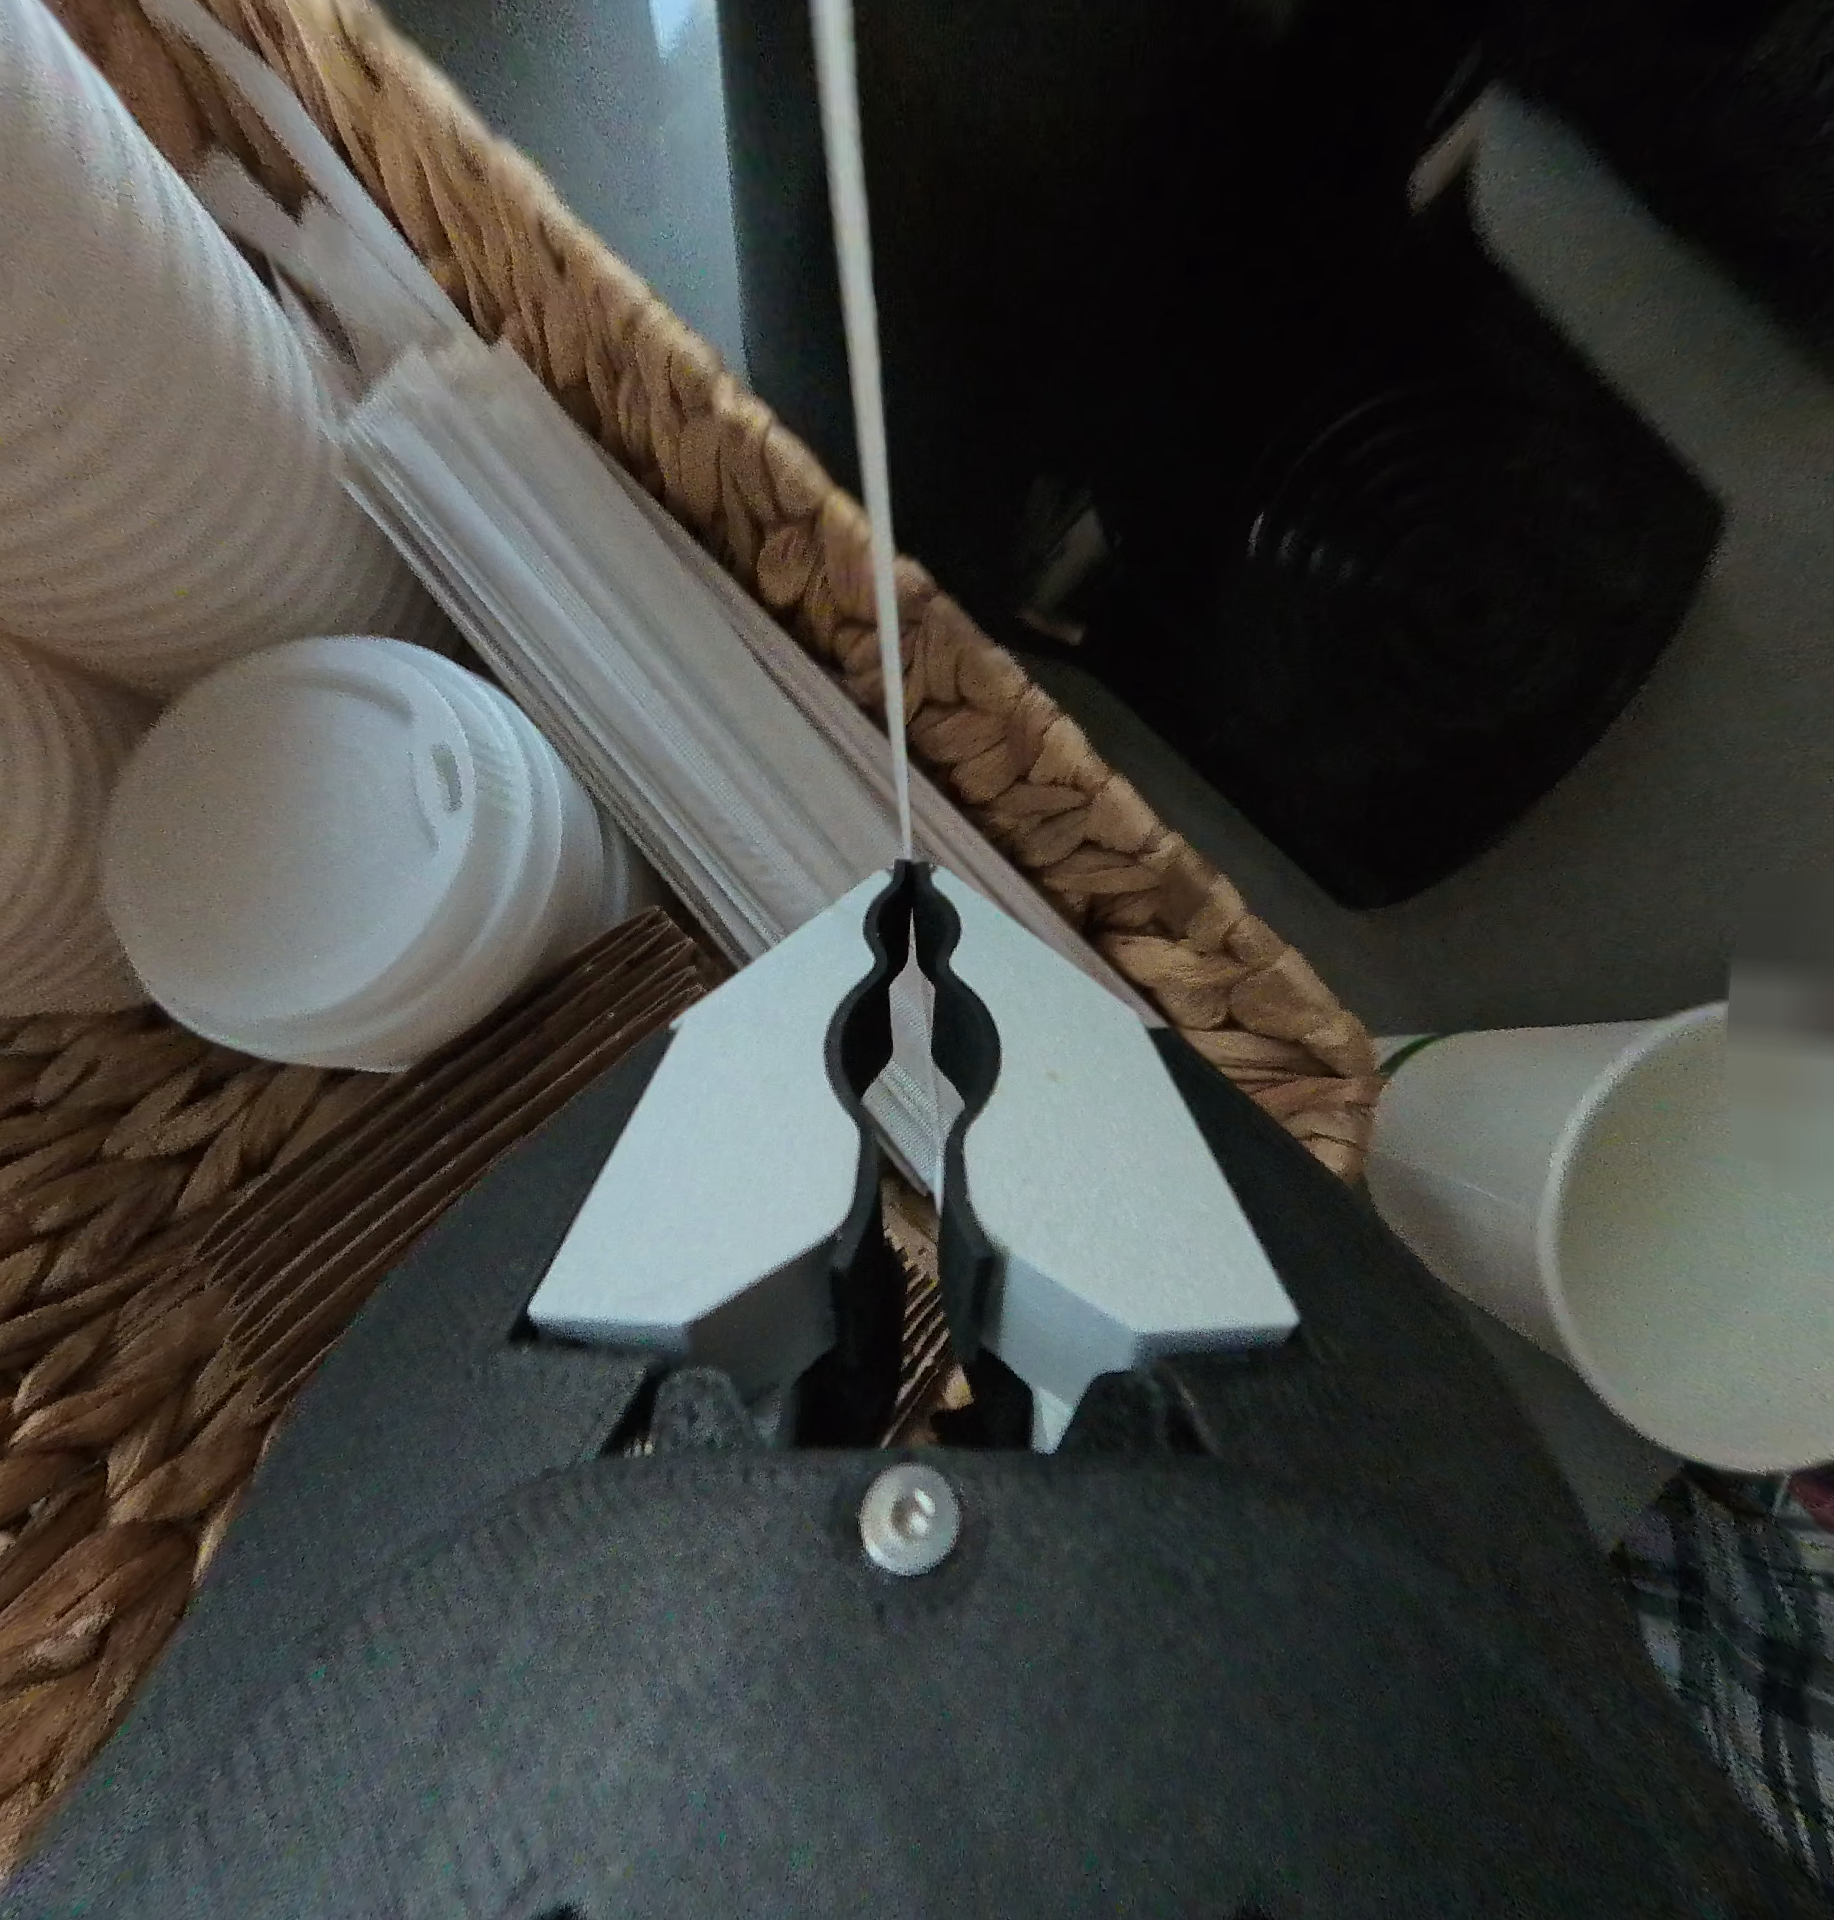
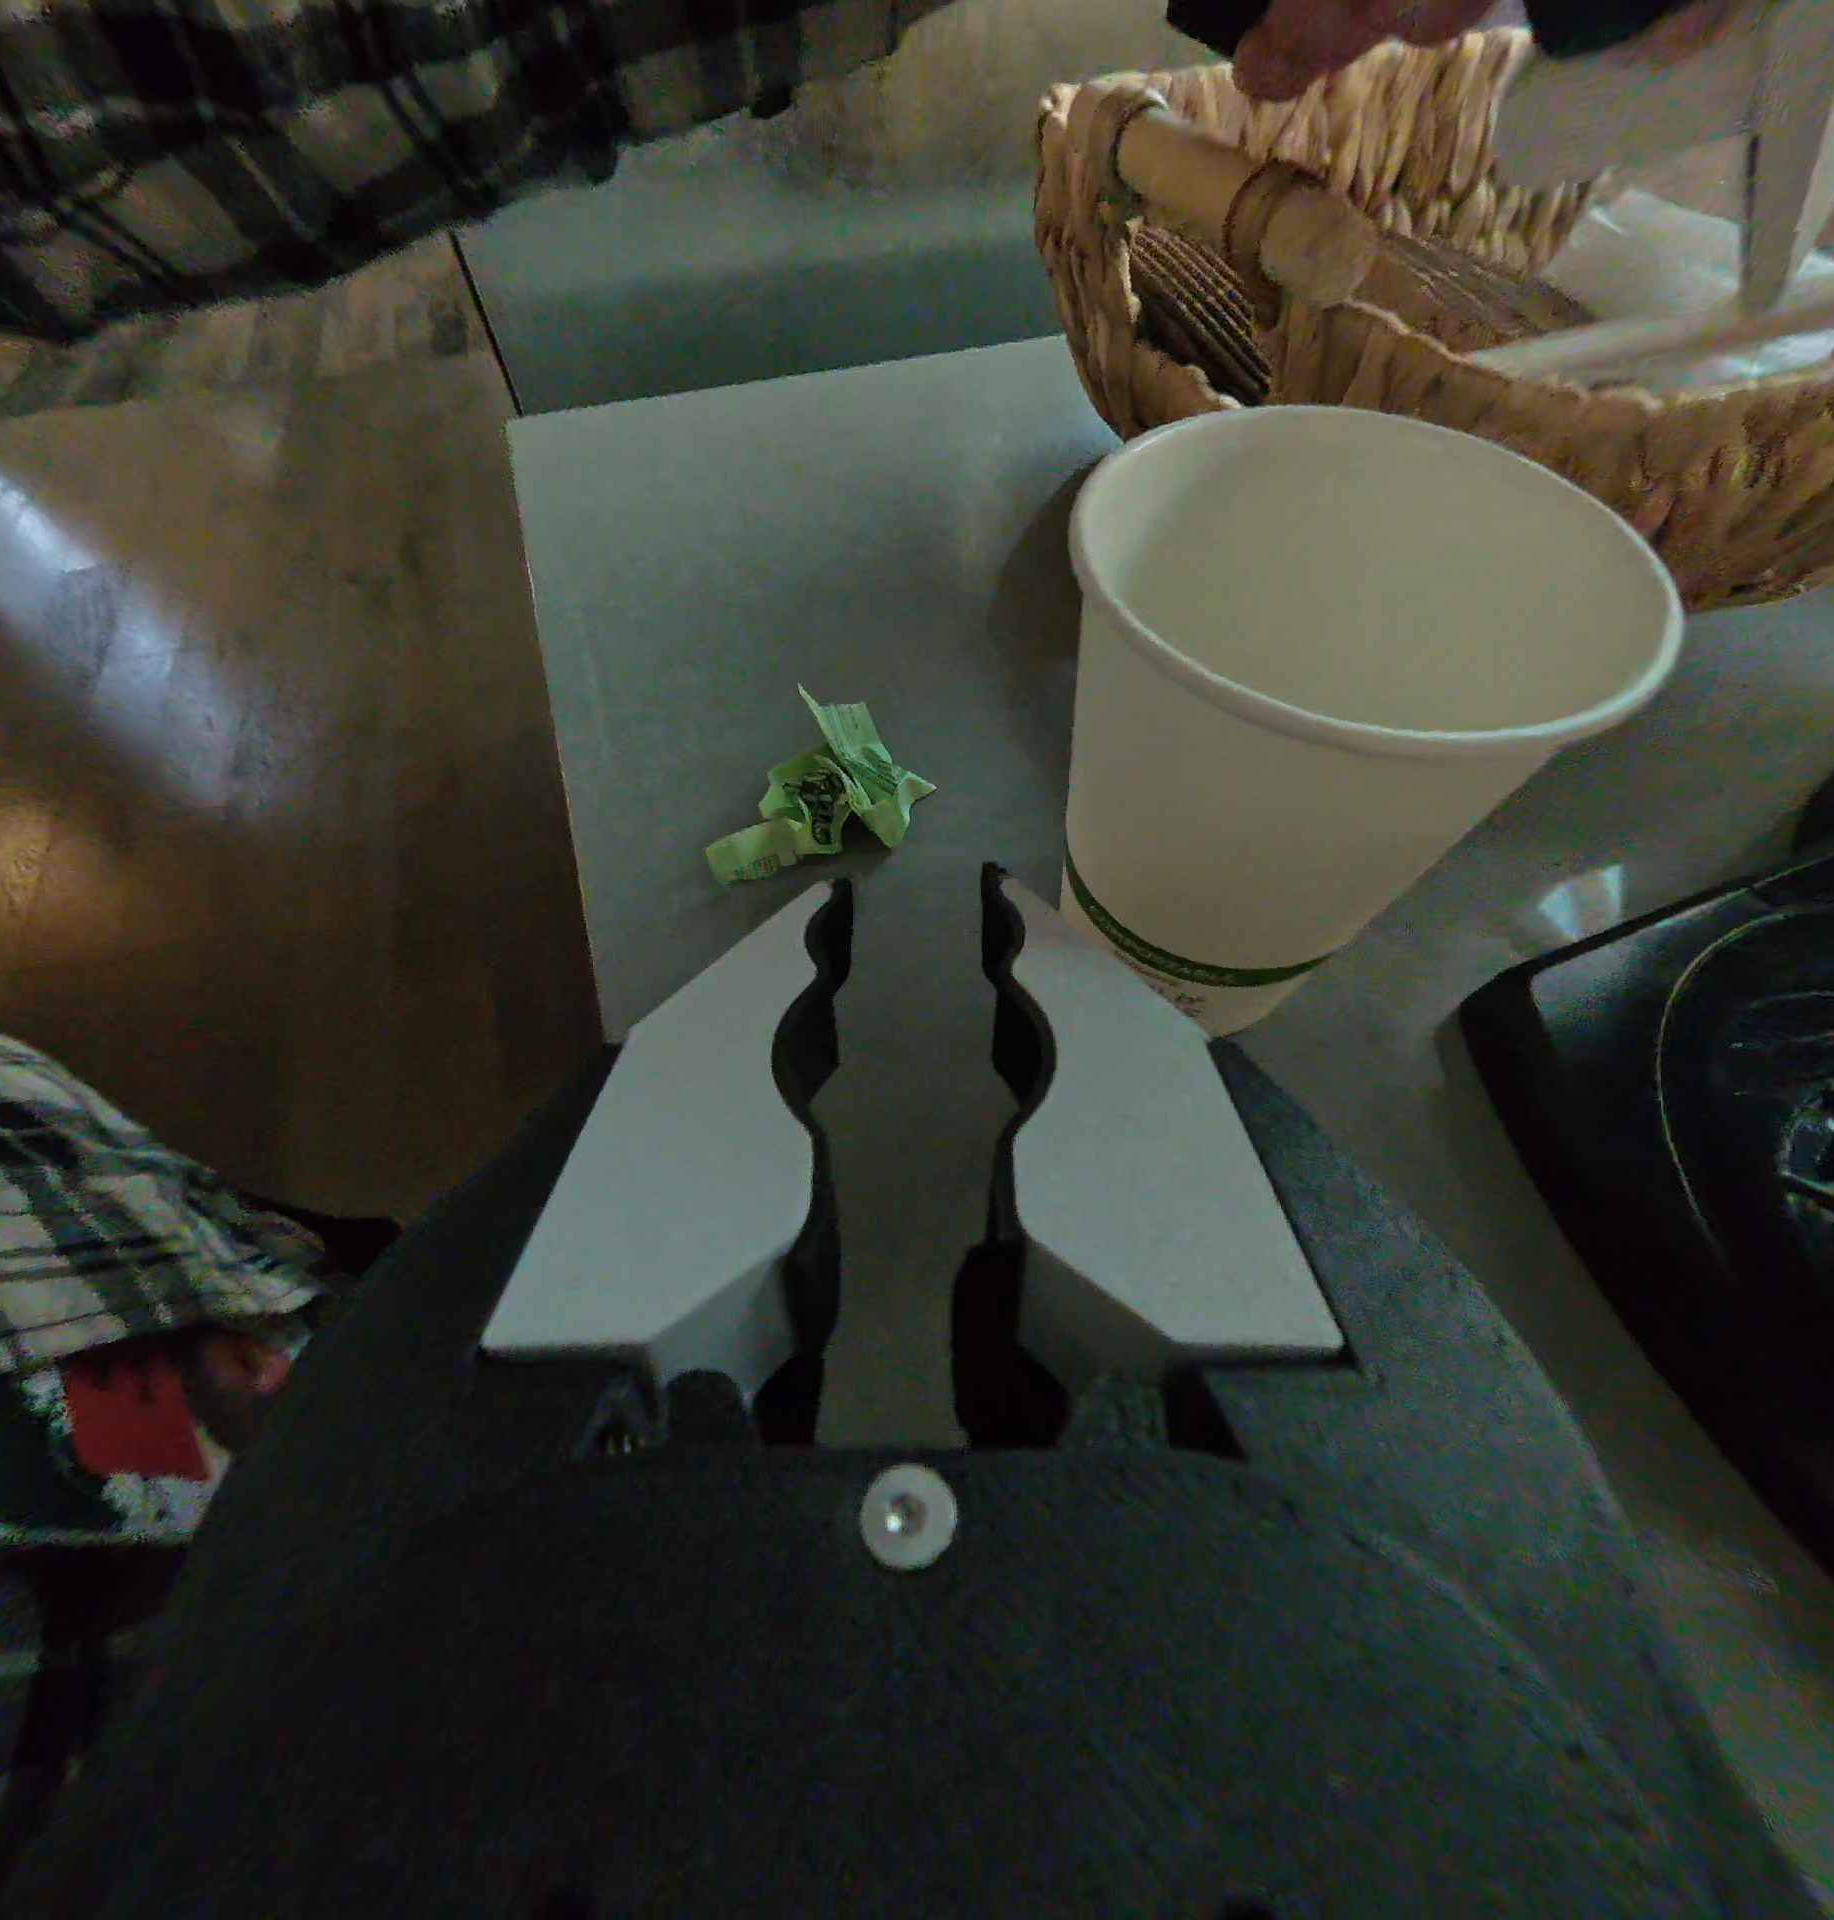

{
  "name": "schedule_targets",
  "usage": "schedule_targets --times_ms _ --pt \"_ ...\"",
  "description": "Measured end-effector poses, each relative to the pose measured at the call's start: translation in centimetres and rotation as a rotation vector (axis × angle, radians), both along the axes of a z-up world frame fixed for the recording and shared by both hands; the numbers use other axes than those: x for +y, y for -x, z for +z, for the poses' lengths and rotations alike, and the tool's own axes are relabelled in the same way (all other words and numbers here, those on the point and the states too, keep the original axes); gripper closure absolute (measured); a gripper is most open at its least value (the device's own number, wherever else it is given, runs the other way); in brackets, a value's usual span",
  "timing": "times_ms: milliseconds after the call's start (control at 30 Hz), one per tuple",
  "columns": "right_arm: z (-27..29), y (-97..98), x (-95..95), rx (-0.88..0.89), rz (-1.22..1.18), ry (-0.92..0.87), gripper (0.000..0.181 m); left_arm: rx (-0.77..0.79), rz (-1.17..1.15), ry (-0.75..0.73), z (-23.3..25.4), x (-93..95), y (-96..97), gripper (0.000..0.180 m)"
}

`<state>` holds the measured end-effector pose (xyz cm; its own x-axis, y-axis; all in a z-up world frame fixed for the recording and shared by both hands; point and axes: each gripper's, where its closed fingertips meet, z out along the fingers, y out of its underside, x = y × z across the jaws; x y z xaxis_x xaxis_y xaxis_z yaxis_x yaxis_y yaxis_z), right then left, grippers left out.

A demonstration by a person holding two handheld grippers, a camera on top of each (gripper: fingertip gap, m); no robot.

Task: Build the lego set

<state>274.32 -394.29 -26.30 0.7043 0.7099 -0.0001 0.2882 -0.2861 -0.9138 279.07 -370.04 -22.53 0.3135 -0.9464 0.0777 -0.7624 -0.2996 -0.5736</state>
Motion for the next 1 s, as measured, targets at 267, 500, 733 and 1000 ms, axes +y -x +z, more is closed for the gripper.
schedule_targets --times_ms 267,500,733,1000 --pt "5.1 -3.0 -1.9 0.148 -0.015 -0.089 0.156 -0.257 -0.095 -0.005 6.0 -3.1 1.3 0.180" --pt "15.1 -6.9 1.5 0.364 -0.134 -0.249 0.157 -0.509 -0.331 0.003 12.0 -12.6 2.8 0.180" --pt "21.4 -7.3 4.0 0.690 -0.020 -0.236 0.155 -0.648 -0.463 0.150 12.8 -21.7 1.1 0.180" --pt "21.3 -7.1 1.7 0.642 0.084 -0.222 0.181 -0.716 -0.453 0.204 12.5 -23.3 -0.5 0.171"
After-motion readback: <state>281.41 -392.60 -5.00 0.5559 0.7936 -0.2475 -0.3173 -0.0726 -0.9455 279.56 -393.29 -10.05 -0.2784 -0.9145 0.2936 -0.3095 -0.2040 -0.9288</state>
